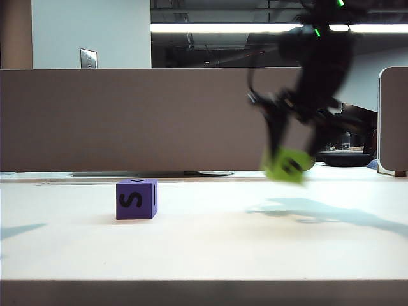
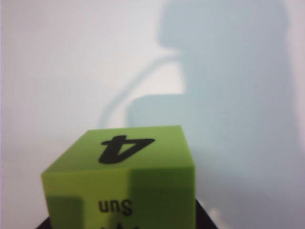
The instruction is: Stack the letter block on the right onto the letter block on the left.
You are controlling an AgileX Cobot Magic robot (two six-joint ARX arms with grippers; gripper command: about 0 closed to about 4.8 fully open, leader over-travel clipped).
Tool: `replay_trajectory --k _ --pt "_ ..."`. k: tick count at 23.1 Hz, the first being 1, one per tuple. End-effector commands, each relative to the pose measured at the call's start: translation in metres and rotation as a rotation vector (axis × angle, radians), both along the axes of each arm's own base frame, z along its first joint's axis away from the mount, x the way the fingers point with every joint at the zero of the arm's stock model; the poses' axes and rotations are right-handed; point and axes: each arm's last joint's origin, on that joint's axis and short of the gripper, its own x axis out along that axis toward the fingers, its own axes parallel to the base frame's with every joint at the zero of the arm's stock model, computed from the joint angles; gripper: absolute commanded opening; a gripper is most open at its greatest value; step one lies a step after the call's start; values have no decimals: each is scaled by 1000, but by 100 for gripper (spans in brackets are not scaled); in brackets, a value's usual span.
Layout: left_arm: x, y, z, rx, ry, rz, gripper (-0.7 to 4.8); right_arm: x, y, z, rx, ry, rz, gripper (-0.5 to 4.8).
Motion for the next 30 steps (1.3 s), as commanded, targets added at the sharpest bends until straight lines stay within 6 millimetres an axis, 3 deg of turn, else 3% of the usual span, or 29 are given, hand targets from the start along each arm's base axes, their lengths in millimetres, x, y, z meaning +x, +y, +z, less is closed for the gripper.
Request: replay_trajectory --k 1,2,5,8,11,18,30 --pt "-1 0 3 1 -19 1 -5 -3 34 35 42 -135 176 252" --pt "-1 0 3 1 -18 1 -5 -5 44 43 46 -170 219 237" --pt "-2 0 1 7 6 5 -5 -20 101 71 44 -296 388 235" --pt "-5 2 -2 29 33 52 -5 -30 132 75 -2 -336 482 240" --pt "-9 4 -4 47 58 87 -5 -36 173 63 -103 -349 591 239" --pt "-15 6 -2 44 47 86 -5 -29 190 29 -227 -300 607 239" --pt "-17 6 -1 41 40 82 -5 -21 192 12 -217 -267 612 242"
